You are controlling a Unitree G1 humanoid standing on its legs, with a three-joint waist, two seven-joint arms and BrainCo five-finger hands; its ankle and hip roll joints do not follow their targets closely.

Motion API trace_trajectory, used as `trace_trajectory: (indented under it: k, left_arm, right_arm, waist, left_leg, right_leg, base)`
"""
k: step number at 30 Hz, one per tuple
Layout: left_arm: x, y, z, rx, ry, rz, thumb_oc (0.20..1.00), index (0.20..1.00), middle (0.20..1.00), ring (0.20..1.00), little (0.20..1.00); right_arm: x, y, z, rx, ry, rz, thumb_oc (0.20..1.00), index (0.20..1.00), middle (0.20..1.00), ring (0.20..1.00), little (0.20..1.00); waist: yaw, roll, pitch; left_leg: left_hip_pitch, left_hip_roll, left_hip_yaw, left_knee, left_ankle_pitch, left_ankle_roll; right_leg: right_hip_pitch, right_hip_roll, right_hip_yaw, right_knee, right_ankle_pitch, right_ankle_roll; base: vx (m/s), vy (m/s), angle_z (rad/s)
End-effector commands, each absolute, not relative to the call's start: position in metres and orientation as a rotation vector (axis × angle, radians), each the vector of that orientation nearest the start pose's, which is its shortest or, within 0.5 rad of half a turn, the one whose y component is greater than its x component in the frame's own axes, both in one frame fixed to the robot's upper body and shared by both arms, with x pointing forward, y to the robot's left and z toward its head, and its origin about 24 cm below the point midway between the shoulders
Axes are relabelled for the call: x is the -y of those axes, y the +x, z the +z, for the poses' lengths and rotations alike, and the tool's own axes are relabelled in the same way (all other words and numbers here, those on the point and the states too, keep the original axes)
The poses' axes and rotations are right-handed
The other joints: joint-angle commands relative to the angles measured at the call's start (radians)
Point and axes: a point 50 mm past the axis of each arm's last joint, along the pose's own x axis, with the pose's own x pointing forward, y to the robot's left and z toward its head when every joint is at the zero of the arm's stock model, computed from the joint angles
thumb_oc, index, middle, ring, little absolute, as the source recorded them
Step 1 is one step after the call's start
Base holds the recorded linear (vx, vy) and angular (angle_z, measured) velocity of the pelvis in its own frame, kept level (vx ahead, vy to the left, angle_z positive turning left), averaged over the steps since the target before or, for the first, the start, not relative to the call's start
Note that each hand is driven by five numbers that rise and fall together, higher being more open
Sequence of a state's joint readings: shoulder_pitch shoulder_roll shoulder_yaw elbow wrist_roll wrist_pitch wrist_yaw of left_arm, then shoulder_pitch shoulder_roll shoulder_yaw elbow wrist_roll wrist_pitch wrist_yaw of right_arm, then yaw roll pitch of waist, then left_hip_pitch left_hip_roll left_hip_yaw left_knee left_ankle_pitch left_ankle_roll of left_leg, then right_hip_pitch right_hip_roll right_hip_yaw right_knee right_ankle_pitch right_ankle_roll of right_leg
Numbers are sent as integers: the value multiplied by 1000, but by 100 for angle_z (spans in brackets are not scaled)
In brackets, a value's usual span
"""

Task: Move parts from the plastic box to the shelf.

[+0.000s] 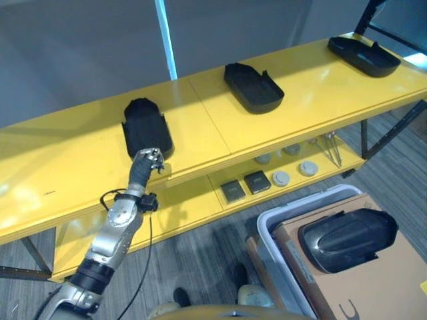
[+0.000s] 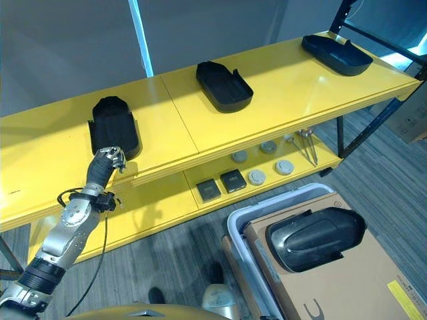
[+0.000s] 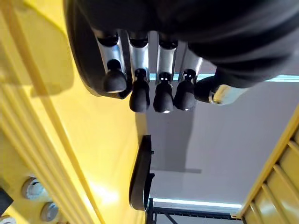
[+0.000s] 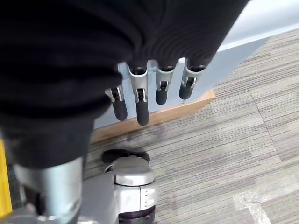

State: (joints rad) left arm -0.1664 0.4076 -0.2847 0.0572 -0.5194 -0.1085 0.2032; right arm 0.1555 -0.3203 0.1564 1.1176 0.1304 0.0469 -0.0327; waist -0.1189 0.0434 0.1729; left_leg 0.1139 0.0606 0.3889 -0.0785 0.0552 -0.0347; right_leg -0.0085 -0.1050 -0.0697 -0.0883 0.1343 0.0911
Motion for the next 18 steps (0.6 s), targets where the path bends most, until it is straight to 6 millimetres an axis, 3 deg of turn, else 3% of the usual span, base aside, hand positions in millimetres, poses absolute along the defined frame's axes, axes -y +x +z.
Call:
trace_trajectory:
  k: [1,8,18]
  left_arm:
    - [-159,295,103,232,-128,-44,200,200,200,200,200]
    - [-160,309,77,145,-149,72,200,200,200,200,200]
    - [-166,320,71,124,-127,150,200,200,200,200,200]
  right_arm:
    - [267,42,-157,-1328,-302,-178,1000,1000,1000,1000,1000]
    - [266,45,-157,-1329,-313,-154,1000,1000,1000,1000,1000]
    - [268,46,-156,-1327,-341,-127,1000,1000,1000,1000,1000]
  waist:
    - [-11,-19,28]
    - [-45,-29,35]
    - [-71,-30,40]
  left_leg:
    - [-72,117,-106,83,-42,-55]
    - [-67,127,-83,90,-41,-58]
    - [-60,131,-65,95,-39,-61]
  right_leg:
    - [14,-97,6,14,-19,98]
    - [3,-93,28,24,-20,97]
    - [0,-90,43,29,-23,95]
  base:
    - [0,0,0]
    - [2,-5,-3]
    - [4,2,-5]
